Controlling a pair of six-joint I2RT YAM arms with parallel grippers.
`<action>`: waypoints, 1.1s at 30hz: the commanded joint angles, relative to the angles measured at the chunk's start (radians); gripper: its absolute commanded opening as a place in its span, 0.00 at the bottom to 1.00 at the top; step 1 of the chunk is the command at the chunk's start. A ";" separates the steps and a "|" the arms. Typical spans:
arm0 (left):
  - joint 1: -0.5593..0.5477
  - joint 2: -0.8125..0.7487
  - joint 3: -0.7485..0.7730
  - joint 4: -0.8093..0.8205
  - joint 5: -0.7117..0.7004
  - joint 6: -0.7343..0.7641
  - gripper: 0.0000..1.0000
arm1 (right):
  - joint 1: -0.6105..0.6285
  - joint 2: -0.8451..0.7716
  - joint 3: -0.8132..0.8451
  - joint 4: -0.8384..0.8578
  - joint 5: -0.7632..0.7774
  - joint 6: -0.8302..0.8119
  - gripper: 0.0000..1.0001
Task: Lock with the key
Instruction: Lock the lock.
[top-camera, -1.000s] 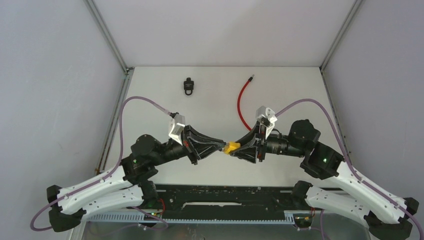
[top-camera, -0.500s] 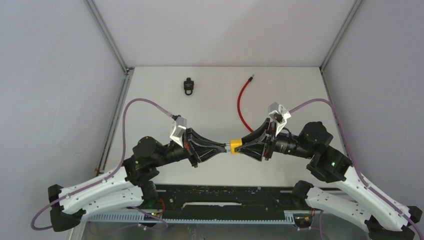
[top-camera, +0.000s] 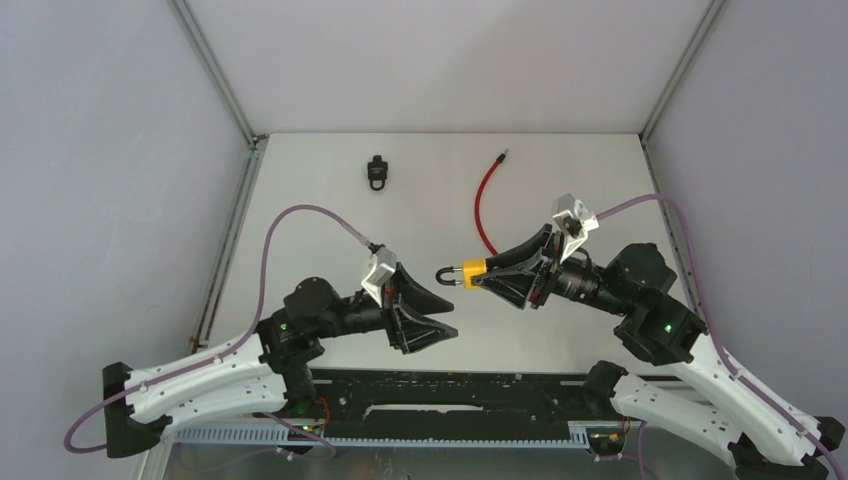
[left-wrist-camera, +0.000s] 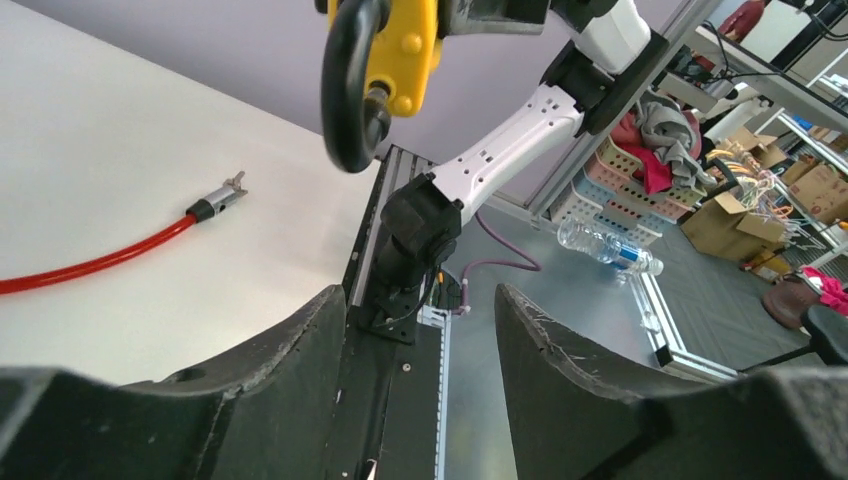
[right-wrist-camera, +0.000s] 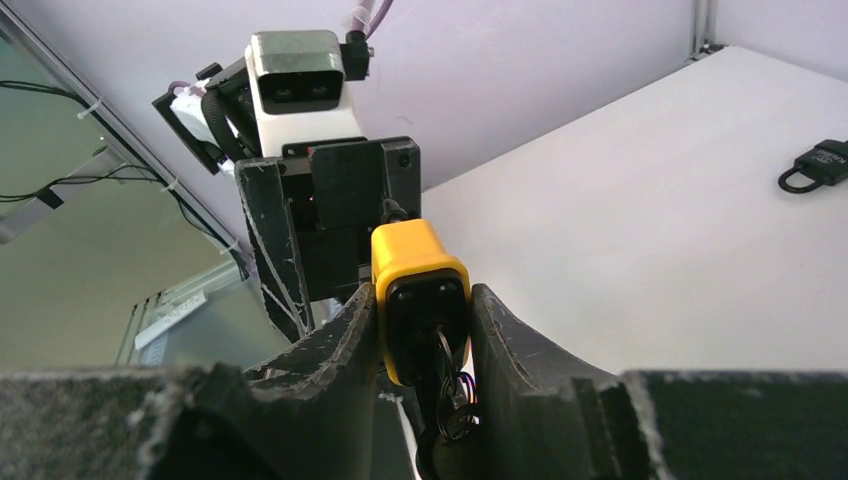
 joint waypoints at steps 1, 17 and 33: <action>-0.005 -0.020 -0.017 0.016 0.041 -0.012 0.61 | -0.002 -0.021 0.037 0.081 0.007 -0.020 0.00; -0.005 -0.126 0.022 -0.077 -0.047 0.048 0.61 | -0.024 0.035 0.056 0.013 -0.274 -0.042 0.00; -0.005 -0.105 0.033 -0.058 -0.021 0.045 0.50 | -0.023 0.059 0.056 -0.011 -0.284 -0.051 0.00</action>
